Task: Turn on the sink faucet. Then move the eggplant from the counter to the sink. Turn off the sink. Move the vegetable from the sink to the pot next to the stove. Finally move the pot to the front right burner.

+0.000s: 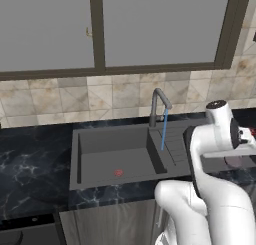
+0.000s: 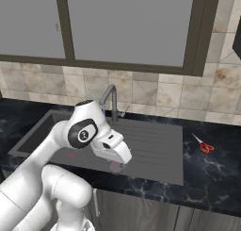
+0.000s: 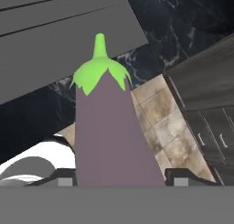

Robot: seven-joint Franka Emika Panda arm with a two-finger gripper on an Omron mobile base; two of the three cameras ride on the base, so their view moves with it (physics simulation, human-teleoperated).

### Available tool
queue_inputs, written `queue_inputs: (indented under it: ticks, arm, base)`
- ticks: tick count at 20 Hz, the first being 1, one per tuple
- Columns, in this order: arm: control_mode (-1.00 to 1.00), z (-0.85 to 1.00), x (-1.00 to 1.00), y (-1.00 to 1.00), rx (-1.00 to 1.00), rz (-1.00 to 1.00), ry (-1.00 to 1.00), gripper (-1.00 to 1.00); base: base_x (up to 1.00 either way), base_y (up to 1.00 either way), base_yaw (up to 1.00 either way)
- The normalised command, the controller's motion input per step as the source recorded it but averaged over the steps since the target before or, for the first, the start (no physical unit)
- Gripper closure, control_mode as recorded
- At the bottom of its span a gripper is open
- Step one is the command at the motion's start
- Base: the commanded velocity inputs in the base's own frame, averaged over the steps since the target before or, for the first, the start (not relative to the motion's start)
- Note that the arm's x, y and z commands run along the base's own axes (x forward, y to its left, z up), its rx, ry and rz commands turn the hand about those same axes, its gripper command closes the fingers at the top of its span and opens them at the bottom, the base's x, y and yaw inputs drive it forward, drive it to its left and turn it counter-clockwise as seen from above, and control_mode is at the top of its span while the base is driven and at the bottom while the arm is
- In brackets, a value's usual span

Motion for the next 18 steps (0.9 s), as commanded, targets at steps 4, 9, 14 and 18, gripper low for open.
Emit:
queue_inputs:
  ticks: [4,9,14,18]
  arm:
    - [-1.0,0.05,0.0,1.0,-0.06,0.02,0.0,1.0]
    - [-1.0,0.07,0.11,1.0,-0.06,0.01,0.0,1.0]
    - [-1.0,0.13,0.25,1.0,-0.04,0.02,0.0,1.0]
    - [-1.0,0.16,0.32,1.0,-0.02,0.03,0.0,1.0]
  base:
    - [0.0,0.0,0.0]
    - [0.0,0.0,0.0]
    - [0.0,0.0,0.0]
    - [0.0,0.0,0.0]
